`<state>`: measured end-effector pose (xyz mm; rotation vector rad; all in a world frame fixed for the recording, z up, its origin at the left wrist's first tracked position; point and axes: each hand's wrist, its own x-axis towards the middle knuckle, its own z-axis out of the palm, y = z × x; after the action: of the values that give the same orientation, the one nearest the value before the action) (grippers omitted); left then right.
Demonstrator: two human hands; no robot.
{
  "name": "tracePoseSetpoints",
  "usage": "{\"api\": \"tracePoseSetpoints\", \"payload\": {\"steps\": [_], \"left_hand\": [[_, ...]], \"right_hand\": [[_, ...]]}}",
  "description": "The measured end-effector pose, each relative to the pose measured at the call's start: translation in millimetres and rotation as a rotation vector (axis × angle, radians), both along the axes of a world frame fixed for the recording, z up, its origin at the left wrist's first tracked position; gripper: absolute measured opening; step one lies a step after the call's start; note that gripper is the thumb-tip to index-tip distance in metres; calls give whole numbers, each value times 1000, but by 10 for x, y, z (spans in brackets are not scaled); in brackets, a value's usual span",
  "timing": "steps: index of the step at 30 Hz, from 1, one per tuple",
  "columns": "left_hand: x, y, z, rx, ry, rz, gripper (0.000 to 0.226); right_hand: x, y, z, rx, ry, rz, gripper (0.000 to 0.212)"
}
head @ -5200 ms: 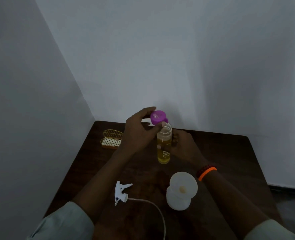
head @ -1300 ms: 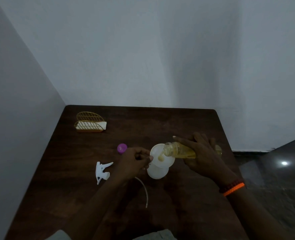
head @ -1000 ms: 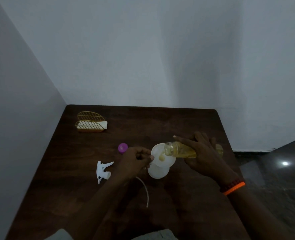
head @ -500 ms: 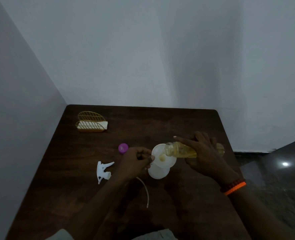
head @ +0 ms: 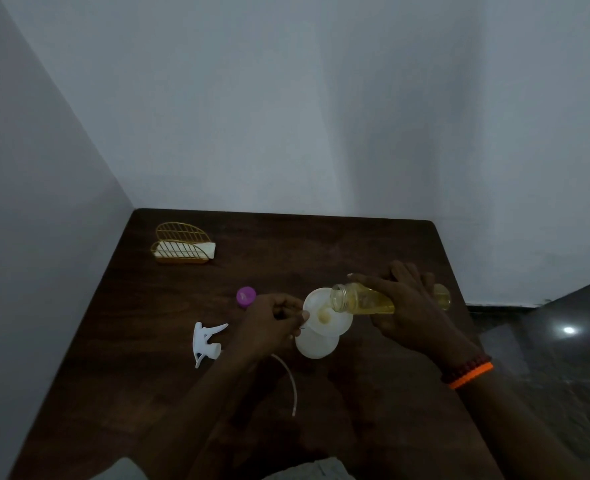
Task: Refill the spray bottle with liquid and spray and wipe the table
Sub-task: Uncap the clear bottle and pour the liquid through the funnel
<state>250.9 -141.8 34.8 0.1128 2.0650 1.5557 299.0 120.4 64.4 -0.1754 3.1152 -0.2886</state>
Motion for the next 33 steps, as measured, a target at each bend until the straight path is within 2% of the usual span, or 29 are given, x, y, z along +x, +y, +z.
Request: {"api": "tracePoseSetpoints", "payload": {"steps": [12, 19, 33], "left_hand": [[7, 11, -1, 10, -9, 19, 10], [10, 6, -7, 3, 3, 8, 16], [16, 16, 20, -10, 15, 0, 11]], "right_hand": [[9, 0, 22, 21, -3, -3, 76], [8, 25, 0, 45, -9, -3, 80], [12, 18, 13, 51, -10, -4, 80]]}}
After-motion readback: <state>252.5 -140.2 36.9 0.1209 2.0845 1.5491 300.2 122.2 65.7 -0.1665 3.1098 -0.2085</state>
